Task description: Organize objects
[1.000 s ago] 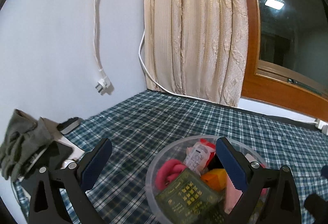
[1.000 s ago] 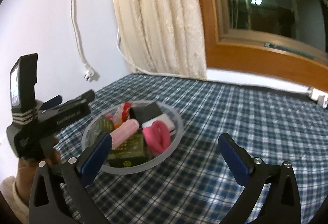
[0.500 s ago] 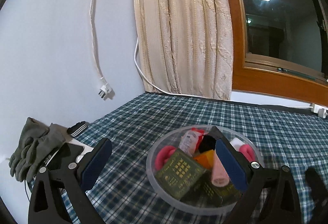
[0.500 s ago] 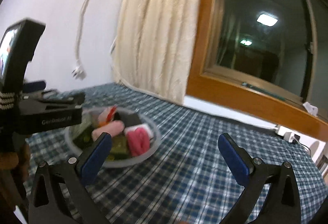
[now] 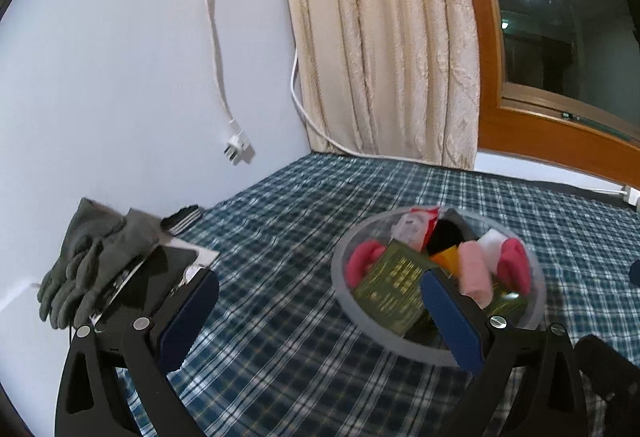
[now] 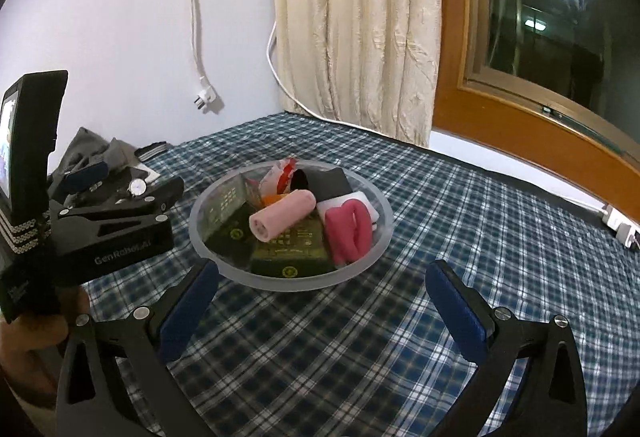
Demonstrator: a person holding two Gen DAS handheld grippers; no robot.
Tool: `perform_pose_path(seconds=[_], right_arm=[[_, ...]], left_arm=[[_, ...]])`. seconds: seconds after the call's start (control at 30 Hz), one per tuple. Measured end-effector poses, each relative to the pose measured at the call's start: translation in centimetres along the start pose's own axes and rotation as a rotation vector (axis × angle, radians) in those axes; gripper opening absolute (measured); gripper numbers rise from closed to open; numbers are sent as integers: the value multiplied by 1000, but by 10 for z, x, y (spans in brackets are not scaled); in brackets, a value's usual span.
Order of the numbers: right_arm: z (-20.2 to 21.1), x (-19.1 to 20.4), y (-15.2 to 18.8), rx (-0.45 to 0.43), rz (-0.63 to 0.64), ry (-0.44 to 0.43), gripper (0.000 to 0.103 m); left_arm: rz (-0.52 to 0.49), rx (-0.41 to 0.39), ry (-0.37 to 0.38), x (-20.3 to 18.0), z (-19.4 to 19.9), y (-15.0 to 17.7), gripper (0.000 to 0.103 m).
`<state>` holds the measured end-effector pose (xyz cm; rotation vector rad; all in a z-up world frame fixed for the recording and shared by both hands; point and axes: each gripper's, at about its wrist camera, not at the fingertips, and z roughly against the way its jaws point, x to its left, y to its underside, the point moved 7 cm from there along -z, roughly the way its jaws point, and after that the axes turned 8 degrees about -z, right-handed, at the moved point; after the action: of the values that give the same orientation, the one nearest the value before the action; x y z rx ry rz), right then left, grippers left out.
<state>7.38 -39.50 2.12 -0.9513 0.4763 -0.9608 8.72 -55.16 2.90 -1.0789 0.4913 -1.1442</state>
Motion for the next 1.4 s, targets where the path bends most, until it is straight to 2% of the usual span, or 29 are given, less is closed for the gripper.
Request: perform_pose_path(seconds=[0.3,0.53,0.97,1.4], right_arm=[[-17,11,5,81,-5,-18,103],[-26,6,1,101,-33,-9,103],[-38,8,0,114,17,27,103],[-46,10,4,145,-7,-17,103]], left_arm=[[6,25,25,3,-4,7,102],[11,45,38,2,-8,12,102],[8,72,68,-5,-13,17,102],[6,79,71,-7,-15,20,102]])
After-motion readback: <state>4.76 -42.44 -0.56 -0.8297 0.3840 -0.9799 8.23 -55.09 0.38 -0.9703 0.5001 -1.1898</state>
